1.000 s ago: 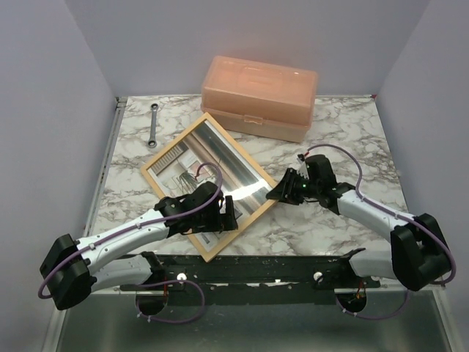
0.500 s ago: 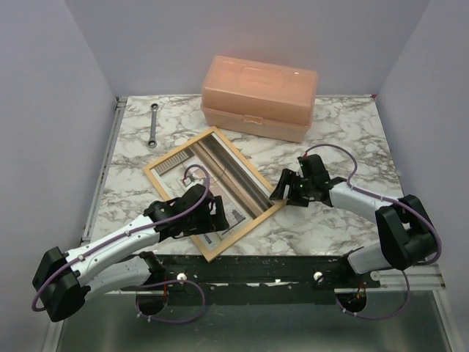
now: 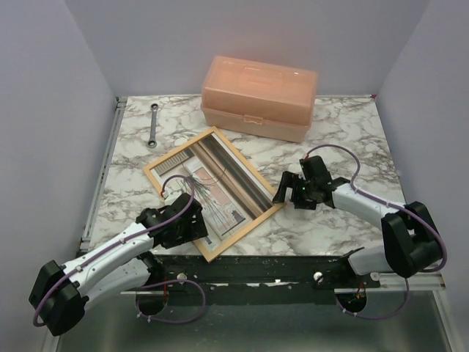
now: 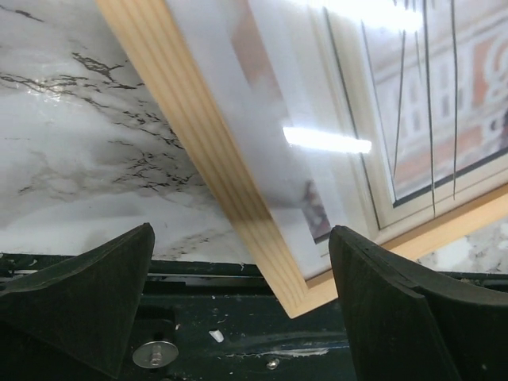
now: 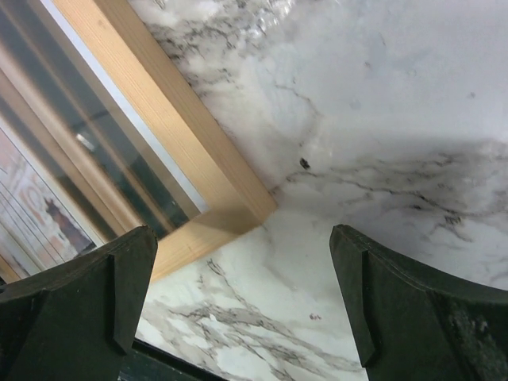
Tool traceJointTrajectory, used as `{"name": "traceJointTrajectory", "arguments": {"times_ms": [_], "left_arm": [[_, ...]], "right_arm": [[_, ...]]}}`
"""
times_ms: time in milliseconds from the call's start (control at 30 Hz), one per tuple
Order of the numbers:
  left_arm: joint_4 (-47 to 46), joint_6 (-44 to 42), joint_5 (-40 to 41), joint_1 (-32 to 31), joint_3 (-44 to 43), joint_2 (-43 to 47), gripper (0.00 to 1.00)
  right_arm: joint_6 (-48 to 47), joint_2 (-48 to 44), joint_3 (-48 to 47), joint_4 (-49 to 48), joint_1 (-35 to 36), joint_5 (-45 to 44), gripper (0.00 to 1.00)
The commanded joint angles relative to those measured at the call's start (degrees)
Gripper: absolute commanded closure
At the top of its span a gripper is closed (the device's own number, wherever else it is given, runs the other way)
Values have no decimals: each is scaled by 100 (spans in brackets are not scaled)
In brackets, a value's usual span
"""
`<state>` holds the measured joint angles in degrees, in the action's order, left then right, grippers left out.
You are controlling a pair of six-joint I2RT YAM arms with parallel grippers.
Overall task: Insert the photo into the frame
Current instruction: Turn over the photo frame at the center of the board, then adjust the photo frame at the center of the board.
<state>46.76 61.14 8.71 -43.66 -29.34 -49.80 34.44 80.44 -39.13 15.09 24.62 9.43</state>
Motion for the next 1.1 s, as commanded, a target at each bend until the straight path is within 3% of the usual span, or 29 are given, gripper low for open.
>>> {"name": "traceJointTrajectory", "arguments": {"times_ms": [0, 300, 467, 633, 1067], "left_arm": [[-63, 69, 117, 214, 191, 76, 12], [-380, -102, -25, 384, 208, -329, 36], [-433, -197, -119, 383, 166, -396, 56], [-405, -226, -193, 377, 124, -425, 69], [-976, -9, -1001, 181, 59, -365, 82]], "right_arm": [[115, -323, 312, 747, -30, -74, 0], [615, -671, 809, 558, -12, 696, 0], [757, -449, 853, 243, 34, 914, 0], [787, -67, 746, -50, 38, 954, 0], [710, 774, -12, -257, 43, 864, 0]]}}
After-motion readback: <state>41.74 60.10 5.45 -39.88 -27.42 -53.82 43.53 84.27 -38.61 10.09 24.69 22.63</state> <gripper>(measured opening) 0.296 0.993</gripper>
